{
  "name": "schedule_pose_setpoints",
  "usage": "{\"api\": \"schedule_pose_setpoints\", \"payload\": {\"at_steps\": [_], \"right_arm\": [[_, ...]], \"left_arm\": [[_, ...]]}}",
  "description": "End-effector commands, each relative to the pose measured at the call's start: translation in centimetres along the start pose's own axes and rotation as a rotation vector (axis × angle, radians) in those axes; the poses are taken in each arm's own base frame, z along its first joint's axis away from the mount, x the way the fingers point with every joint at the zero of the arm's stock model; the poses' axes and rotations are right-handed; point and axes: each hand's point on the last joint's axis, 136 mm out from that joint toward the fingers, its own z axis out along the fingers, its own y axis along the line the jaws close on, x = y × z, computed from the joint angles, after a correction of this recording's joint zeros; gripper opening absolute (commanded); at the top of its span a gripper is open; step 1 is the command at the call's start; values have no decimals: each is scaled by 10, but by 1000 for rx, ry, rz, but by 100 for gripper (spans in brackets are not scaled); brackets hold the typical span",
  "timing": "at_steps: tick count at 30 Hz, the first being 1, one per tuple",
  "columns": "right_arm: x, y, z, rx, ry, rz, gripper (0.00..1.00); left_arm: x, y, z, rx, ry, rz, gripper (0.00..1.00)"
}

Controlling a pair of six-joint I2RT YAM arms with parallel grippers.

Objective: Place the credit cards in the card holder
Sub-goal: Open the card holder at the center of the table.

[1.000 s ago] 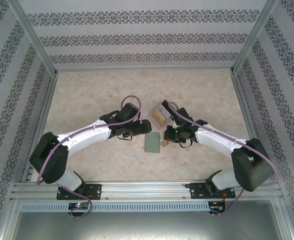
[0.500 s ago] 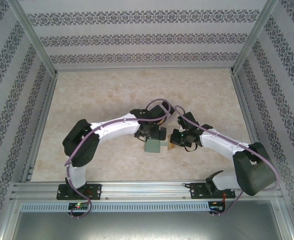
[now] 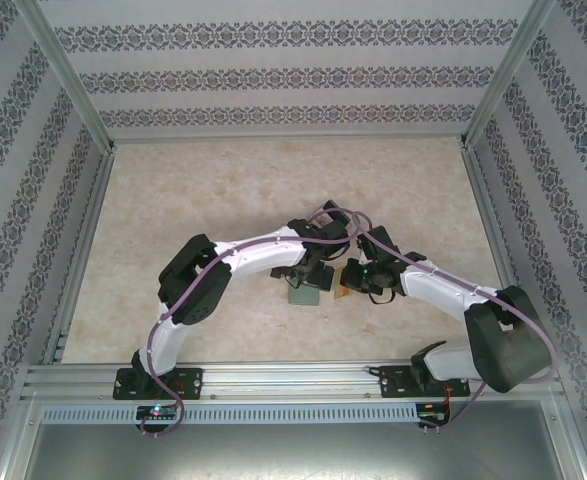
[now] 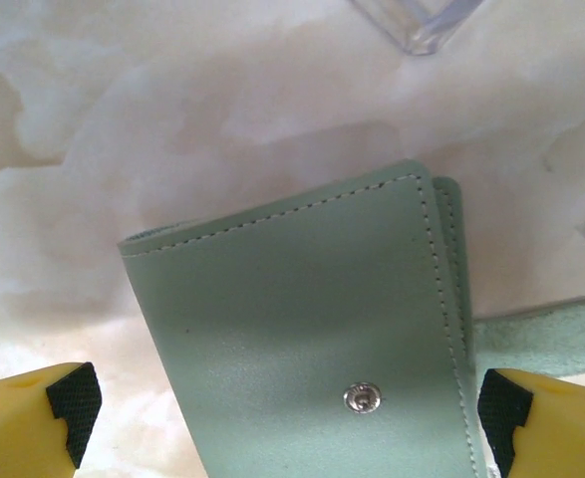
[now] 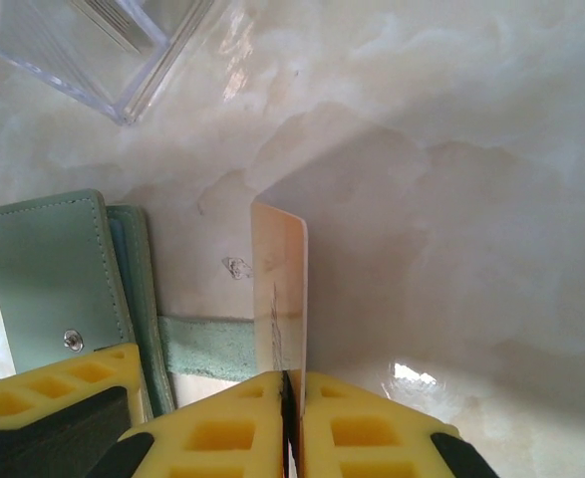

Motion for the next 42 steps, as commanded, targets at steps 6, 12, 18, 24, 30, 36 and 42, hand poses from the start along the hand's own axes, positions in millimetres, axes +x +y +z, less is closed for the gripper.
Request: {"api": "schedule_pose_setpoints", "payload": {"at_steps": [6,12,18,24,30,36,42], "right_arm": [[11,-26,8,85,30,23,11],[12,-28,8,92,31,24,11],[12,-32,9,112,29,24,10],[11,-39,9,150,29,21,10],[9,-40,10,159,30,22,10],[8,-39,10,157,29,20,10],[5,-38,10,158,26,21,10]], "left_arm": [[11,-1,8,-32,44,33,99],[10,-6,11,-6,42,30,99],[10,9,5,-73,18,27,99],[0,23,-25,-93,-65,25,99],[2,34,-36,-115,-88,35,95],[7,42,-40,-128,-97,22,71],[7,57,-49,-110,-133,-12,40]]}}
